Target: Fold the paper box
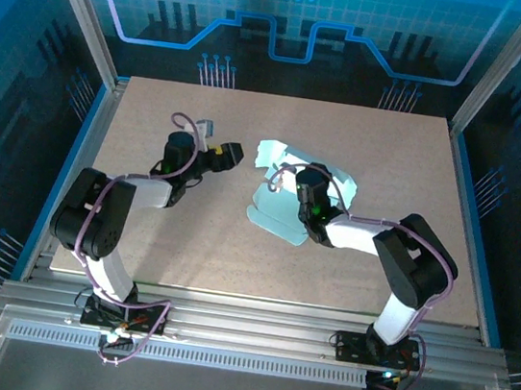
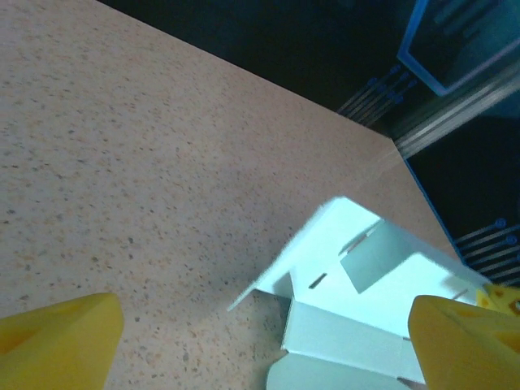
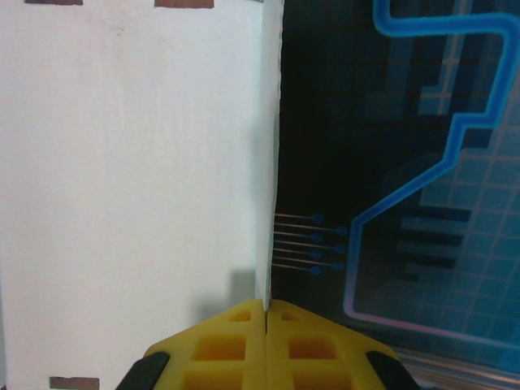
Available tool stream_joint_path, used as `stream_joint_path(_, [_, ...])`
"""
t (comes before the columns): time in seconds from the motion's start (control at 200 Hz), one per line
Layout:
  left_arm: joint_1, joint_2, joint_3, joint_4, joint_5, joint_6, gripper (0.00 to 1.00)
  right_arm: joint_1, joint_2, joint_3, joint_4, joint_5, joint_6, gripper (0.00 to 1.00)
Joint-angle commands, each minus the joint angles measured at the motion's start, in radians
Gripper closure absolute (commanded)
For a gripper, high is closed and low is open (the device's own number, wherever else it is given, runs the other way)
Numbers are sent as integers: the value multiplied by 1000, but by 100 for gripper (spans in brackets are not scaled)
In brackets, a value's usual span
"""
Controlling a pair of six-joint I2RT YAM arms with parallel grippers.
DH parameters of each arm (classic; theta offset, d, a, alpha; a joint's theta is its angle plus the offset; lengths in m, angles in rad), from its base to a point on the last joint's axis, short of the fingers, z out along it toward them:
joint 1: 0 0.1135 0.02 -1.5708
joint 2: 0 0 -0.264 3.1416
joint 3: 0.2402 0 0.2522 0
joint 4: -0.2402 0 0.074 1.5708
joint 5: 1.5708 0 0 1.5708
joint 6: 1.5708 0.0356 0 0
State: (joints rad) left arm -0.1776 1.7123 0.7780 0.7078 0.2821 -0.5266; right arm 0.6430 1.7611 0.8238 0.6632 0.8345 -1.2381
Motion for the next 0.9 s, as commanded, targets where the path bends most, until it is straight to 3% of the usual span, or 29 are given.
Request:
stream_joint_path(0.0, [33, 20, 33, -60, 22, -60, 11, 18, 60, -36, 206, 9, -151, 100])
stream_joint_path(0.305, [44, 51, 125, -270, 6, -49, 18, 54, 267, -63, 724, 29, -390, 100])
stream_joint_path(0.615, [78, 153, 276, -401, 61, 34, 34, 92, 267, -81, 756, 31, -374, 100])
stream_joint_path(0.765, [95, 221, 415, -556, 65, 97, 39, 97, 258, -105, 756, 20, -363, 100])
stream_joint_path(0.896, [102, 316, 594, -738, 155, 170, 46, 100, 252, -124, 746, 11, -339, 100])
